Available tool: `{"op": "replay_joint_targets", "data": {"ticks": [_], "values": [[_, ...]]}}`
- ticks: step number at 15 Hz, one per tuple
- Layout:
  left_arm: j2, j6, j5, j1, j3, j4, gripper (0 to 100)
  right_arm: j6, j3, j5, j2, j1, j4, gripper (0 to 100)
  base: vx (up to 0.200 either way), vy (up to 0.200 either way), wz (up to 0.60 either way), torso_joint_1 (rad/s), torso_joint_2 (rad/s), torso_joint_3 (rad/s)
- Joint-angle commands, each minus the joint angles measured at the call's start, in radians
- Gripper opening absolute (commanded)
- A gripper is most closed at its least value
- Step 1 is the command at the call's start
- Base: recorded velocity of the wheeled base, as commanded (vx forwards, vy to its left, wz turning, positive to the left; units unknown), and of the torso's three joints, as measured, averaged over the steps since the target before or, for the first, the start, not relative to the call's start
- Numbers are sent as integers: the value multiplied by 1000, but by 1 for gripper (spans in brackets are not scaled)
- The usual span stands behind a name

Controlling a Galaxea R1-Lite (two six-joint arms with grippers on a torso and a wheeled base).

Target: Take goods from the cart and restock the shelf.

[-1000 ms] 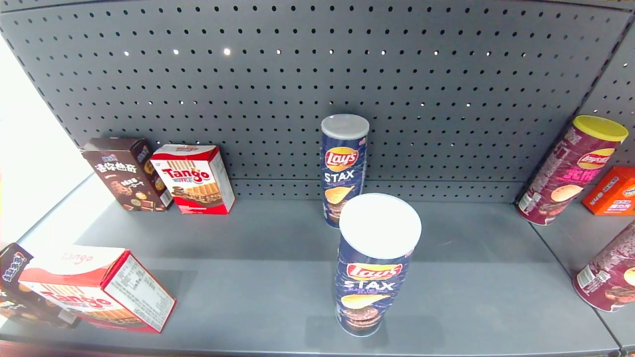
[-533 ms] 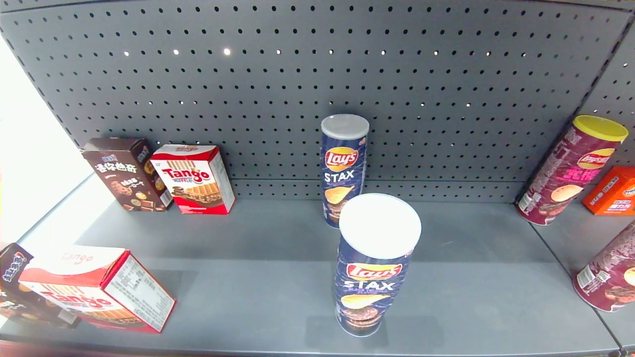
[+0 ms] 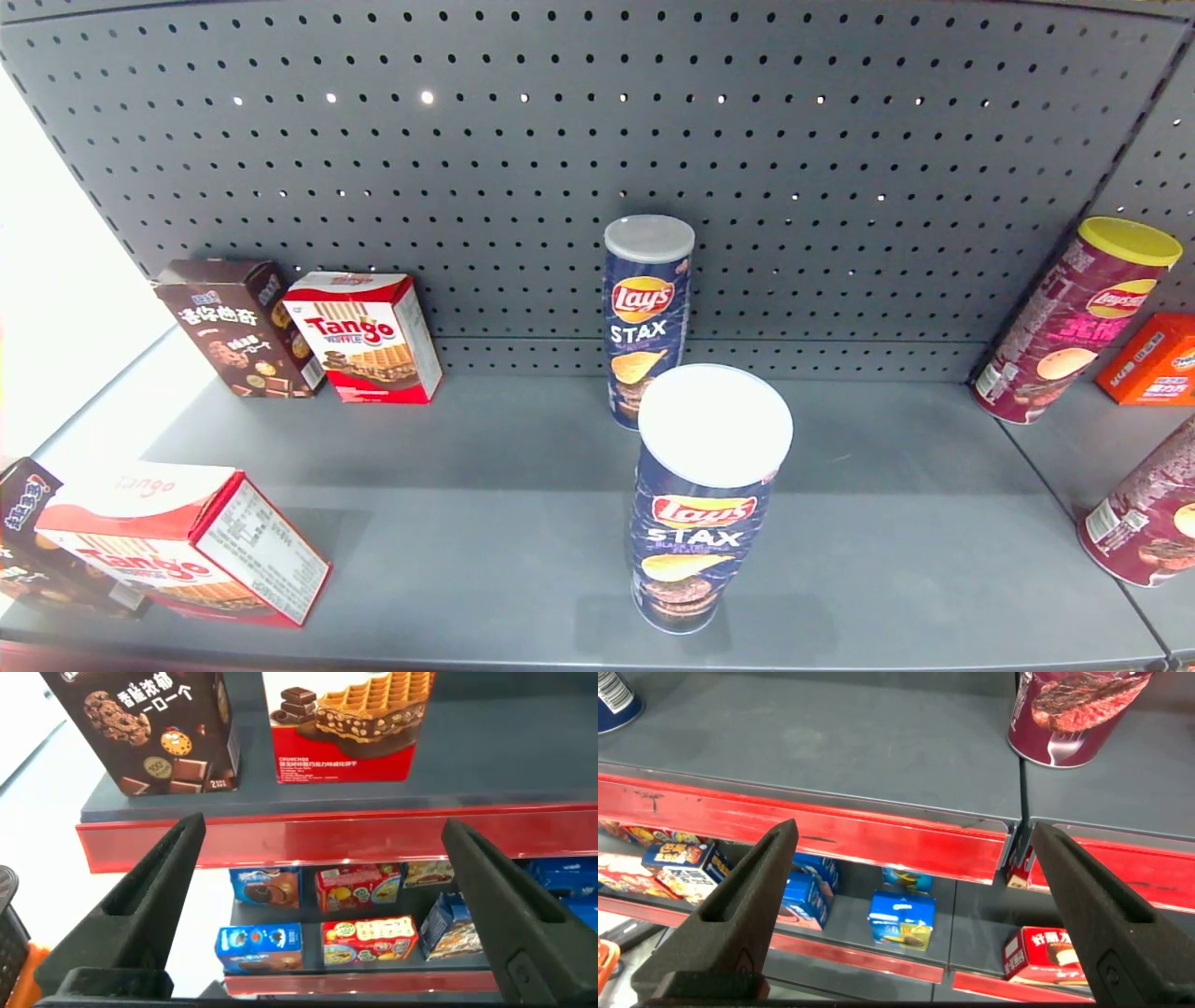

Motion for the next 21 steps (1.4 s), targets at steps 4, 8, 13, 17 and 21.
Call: {"op": "replay_joint_targets", "data": {"ticks": [4,8,13,17,21], "values": [[2,-2,0,0,3,-5,100,55,-290,12,218,45,-7,100,0,0,0,0,0,0],[2,3,-3,-1,2,-1,100,8,-621,197,468,75,119,100,0,0,0,0,0,0],[2,-2,0,-1,3,-5,100,-118,-732,250,703,264,116,100,0,0,0,0,0,0],[2,-17,0,-1,2,-5,100,-123,-730,210,905,468,47,100,0,0,0,0,0,0],[2,-17,0,-1,2,-5,100,-118,-726,144,1000,508,41,100,0,0,0,0,0,0]]}}
